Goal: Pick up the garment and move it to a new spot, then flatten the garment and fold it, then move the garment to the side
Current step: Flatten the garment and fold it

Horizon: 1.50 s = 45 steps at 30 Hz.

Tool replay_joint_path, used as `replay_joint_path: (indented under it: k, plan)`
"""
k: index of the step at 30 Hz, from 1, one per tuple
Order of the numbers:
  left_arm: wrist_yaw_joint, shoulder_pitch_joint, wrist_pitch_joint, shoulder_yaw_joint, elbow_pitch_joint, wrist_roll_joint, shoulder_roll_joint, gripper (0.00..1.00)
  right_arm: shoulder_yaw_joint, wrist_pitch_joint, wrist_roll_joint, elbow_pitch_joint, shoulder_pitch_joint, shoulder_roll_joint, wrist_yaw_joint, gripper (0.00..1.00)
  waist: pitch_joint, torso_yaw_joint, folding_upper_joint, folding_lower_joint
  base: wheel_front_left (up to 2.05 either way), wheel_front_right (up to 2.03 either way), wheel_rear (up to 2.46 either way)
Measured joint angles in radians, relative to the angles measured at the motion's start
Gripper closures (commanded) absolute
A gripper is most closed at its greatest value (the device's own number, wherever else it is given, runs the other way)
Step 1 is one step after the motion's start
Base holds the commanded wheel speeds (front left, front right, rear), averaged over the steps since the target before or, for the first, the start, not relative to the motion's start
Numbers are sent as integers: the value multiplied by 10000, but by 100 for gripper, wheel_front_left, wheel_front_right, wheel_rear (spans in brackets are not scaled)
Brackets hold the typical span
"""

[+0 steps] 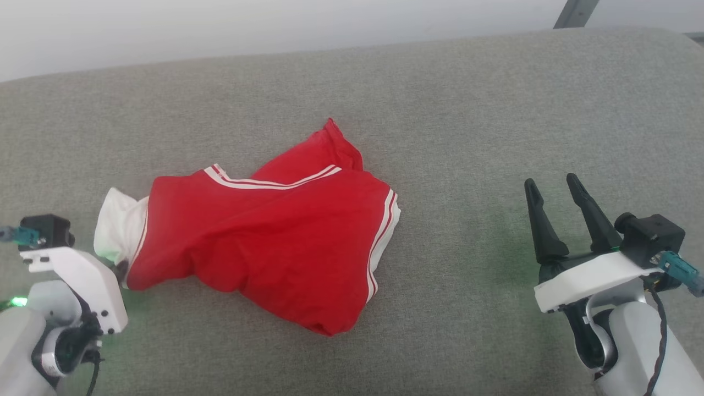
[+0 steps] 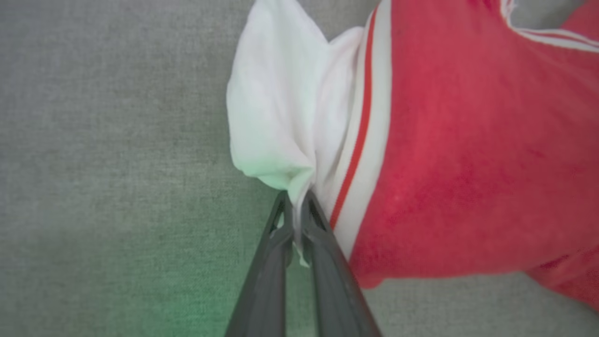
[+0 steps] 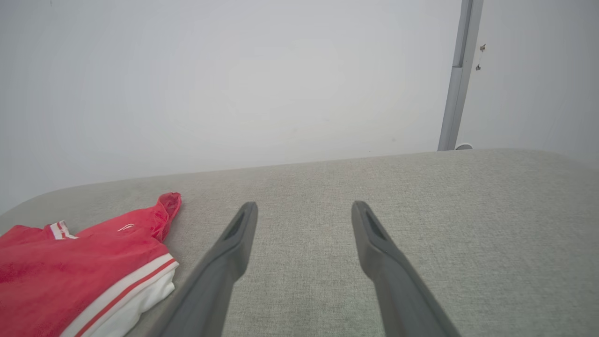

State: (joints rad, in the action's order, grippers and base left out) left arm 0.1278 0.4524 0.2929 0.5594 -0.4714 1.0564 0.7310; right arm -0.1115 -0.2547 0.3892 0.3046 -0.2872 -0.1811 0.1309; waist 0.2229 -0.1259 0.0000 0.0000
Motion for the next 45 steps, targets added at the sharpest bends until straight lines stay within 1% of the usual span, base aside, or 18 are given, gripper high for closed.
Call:
replay_joint_path:
  k: [6, 8, 9, 10, 14, 17, 20, 22, 28, 33, 36, 40, 43, 44, 45]
  plan:
    - [31, -288, -224, -88, 27, 165, -165, 99, -69, 115, 67, 6, 1, -58, 0, 0, -91, 177, 0, 0, 0, 0, 0]
    - [27, -309, -232, -115, 38, 182, -186, 58, -77, 169, 75, 6, 0, -98, 0, 0, -138, 255, 0, 0, 0, 0, 0]
    - [0, -312, -276, -107, 67, 178, -178, 15, -79, 176, 88, 8, -1, -102, 0, 0, -168, 296, 0, 0, 0, 0, 0]
    - [-17, -313, -320, -119, 109, 176, -169, 0, -100, 190, 94, 8, 0, -113, 0, 0, -203, 343, 0, 0, 0, 0, 0]
    - [-36, -310, -671, -205, 318, 107, -81, 0, -247, 311, 219, 2, 17, -146, 0, 0, -372, 552, 0, 0, 0, 0, 0]
    - [-46, -305, -1231, -293, 581, -104, -35, 0, -401, 422, 328, -2, 125, -205, 0, 0, -503, 760, -1, 0, 0, 0, 0]
    - [-48, -314, -2042, -410, 886, -318, -19, 0, -573, 591, 439, -17, 169, -295, 0, 0, -618, 1006, 0, 0, 0, 0, 0]
    - [-81, -377, -2780, -489, 1095, -671, -13, 0, -686, 725, 548, -21, 170, -359, 0, 0, -692, 1180, 0, 0, 0, 0, 0]
    - [-33, -1039, -4872, -723, 1551, -1250, -171, 0, -1072, 1333, 815, 77, 205, -581, 0, 0, -911, 1718, 0, 0, 0, 0, 0]
    - [75, -1552, -5459, -1162, 1929, -1569, -364, 0, -1170, 1889, 1043, 232, 222, -763, 0, 0, -1021, 2108, 0, 0, 0, 0, 0]
    - [134, -2028, -5517, -1762, 2359, -2056, -696, 0, -1229, 2357, 1174, 320, 222, -909, 0, 0, -1056, 2439, 0, 0, 0, 0, 0]
    - [138, -2639, -5544, -3091, 3177, -2991, -1498, 0, -1313, 3162, 1296, 571, 202, -1078, 0, 0, -1042, 2891, 0, 0, 0, 0, 0]
    - [-50, -3297, -5544, -3808, 3507, -3678, -2190, 0, -1363, 3714, 1386, 715, 127, -1168, 0, 0, -997, 3226, 0, 0, 0, 0, 0]
    - [-268, -3576, -5545, -4125, 3595, -4027, -2598, 0, -1436, 4102, 1394, 842, 0, -1241, 0, 0, -954, 3451, 0, 0, 0, 0, 0]
    - [-362, -3710, -5544, -4301, 3607, -4192, -2805, 0, -1415, 4268, 1411, 903, -58, -1254, 0, 0, -930, 3562, 0, 0, 0, 0, 0]
